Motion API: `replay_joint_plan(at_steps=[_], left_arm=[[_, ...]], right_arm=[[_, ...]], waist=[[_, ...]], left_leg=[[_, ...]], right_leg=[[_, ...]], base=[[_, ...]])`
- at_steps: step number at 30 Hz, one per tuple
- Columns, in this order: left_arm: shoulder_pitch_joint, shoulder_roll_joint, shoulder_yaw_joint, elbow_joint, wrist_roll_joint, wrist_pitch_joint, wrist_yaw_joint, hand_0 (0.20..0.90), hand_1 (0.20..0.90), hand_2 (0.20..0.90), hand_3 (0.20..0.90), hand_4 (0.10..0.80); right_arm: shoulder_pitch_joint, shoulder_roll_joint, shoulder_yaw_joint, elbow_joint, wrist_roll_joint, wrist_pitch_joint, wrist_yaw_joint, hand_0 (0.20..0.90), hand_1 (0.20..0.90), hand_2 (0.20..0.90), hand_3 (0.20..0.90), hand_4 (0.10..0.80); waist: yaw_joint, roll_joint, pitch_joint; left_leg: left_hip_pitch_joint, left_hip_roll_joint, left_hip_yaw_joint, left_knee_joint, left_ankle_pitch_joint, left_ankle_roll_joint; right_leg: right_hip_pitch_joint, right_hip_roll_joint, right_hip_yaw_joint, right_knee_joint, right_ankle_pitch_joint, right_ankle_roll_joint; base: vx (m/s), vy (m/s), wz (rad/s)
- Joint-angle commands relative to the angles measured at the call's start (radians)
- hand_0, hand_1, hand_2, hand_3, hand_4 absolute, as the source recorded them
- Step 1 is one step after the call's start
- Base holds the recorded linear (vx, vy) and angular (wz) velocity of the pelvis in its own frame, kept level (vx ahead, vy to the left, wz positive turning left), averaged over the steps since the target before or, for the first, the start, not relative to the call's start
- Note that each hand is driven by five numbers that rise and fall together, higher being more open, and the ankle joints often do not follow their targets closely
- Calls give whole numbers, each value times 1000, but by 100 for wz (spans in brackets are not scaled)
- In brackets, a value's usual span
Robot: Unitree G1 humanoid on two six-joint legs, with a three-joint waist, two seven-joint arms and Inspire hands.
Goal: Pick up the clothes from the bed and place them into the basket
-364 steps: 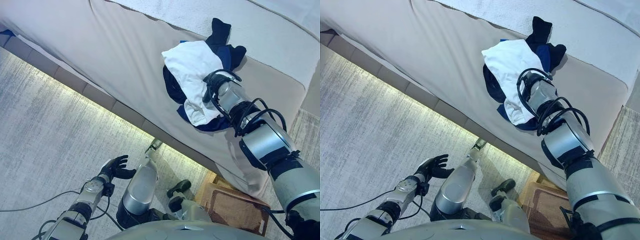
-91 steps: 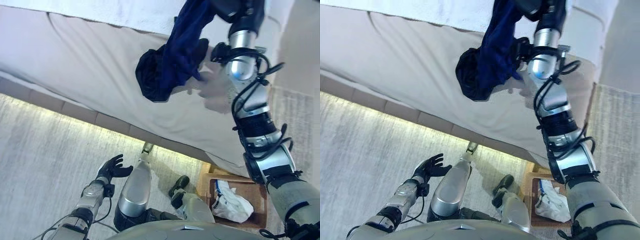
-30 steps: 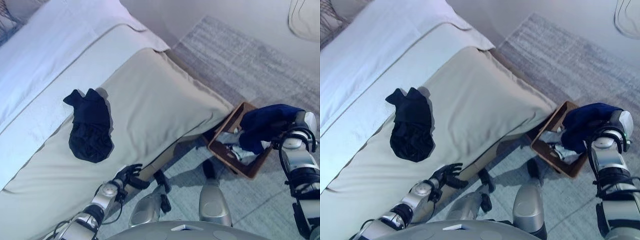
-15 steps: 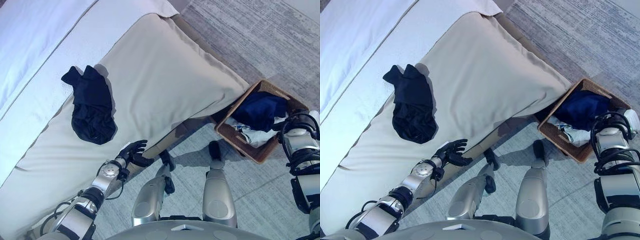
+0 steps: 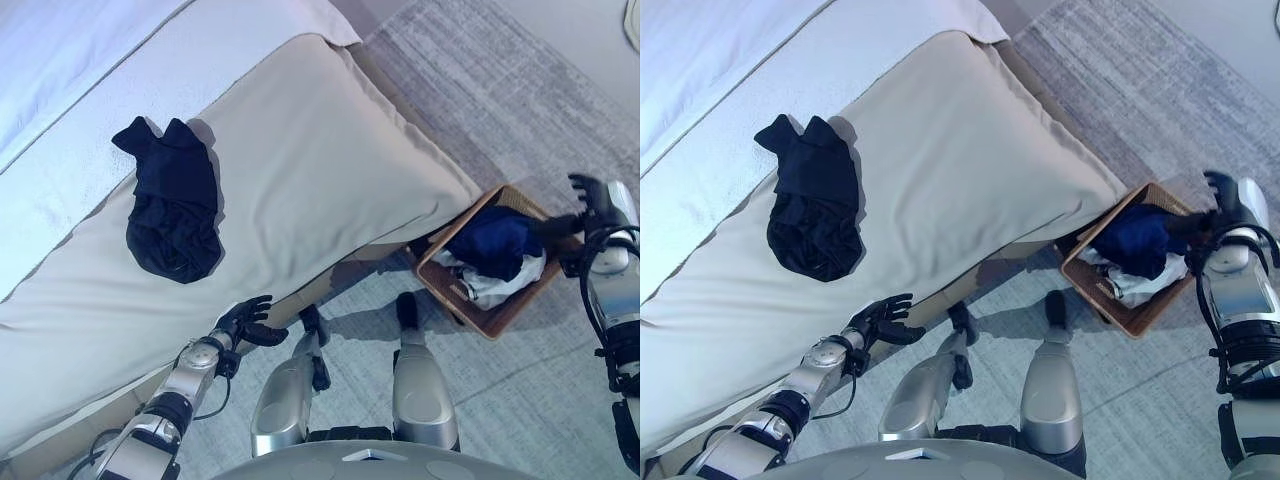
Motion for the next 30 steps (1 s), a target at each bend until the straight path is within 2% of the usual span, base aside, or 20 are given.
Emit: replay_joint_plan(at_steps=[1,7,10,13,16,17,21,22,24,30], left_arm=[[62,24,24,71,-24,-26,21,900,900,900,900,800],[77,16,26,64,-60,-29,41,900,900,900,900,800],[72,33,29,72,-83,-16,55,900,900,900,900,800],[64,70,45,86,-109,16,60,900,900,900,900,800],[54,99,47,98,-122,29,62,900,900,900,900,800],[53,99,48,98,-126,29,64,900,900,900,900,800],[42,116,47,96,-139,31,68,900,900,900,900,800],[43,118,49,96,-137,26,63,900,900,900,900,800],[42,118,46,82,-135,10,51,900,900,900,900,800],[53,115,32,84,-130,-34,22,900,900,900,900,800]], right_arm=[[-41,3,51,-67,-215,-141,49,900,900,900,900,800],[-175,19,223,-47,-435,-212,93,900,900,900,900,800],[-285,36,322,6,-484,-209,85,900,900,900,900,800],[-429,65,440,99,-496,-175,104,900,900,900,900,800],[-538,95,527,201,-499,-142,99,900,900,900,900,800],[-542,96,530,204,-499,-142,98,900,900,900,900,800],[-656,154,593,316,-482,-75,48,900,900,900,900,800],[-677,166,603,348,-467,-58,29,900,900,900,900,800],[-731,201,605,439,-452,-4,-11,900,900,900,900,800],[-790,247,603,605,-425,33,-25,900,900,900,900,800]], waist=[[55,-109,-153],[176,-148,-137],[243,-165,-118],[323,-184,-96],[390,-193,-76],[391,-193,-75],[468,-196,-46],[486,-198,-40],[530,-195,-27],[590,-189,-20]], left_leg=[[60,-80,-11,45,-184,25],[20,-110,-98,87,-191,55],[-2,-118,-137,88,-184,67],[-37,-130,-181,114,-183,79],[-86,-144,-224,160,-183,87],[-88,-144,-225,162,-183,87],[-131,-159,-282,202,-184,92],[-123,-157,-293,205,-206,88],[-139,-163,-320,209,-204,88],[-146,-162,-359,187,-191,86]], right_leg=[[-42,52,-35,43,-22,-50],[-30,27,-92,59,-22,-41],[-28,12,-137,61,-13,-31],[-18,-8,-206,85,-21,-25],[-11,-25,-259,124,-36,-35],[-11,-26,-261,126,-36,-35],[-4,-40,-304,173,-57,-46],[6,-42,-300,188,-77,-40],[12,-52,-325,199,-78,-40],[23,-63,-371,211,-87,-40]], base=[[77,203,18],[25,194,35],[15,121,53],[61,90,75],[68,69,63],[58,36,59],[85,25,59],[134,-19,46],[95,-36,42],[67,-10,37]])
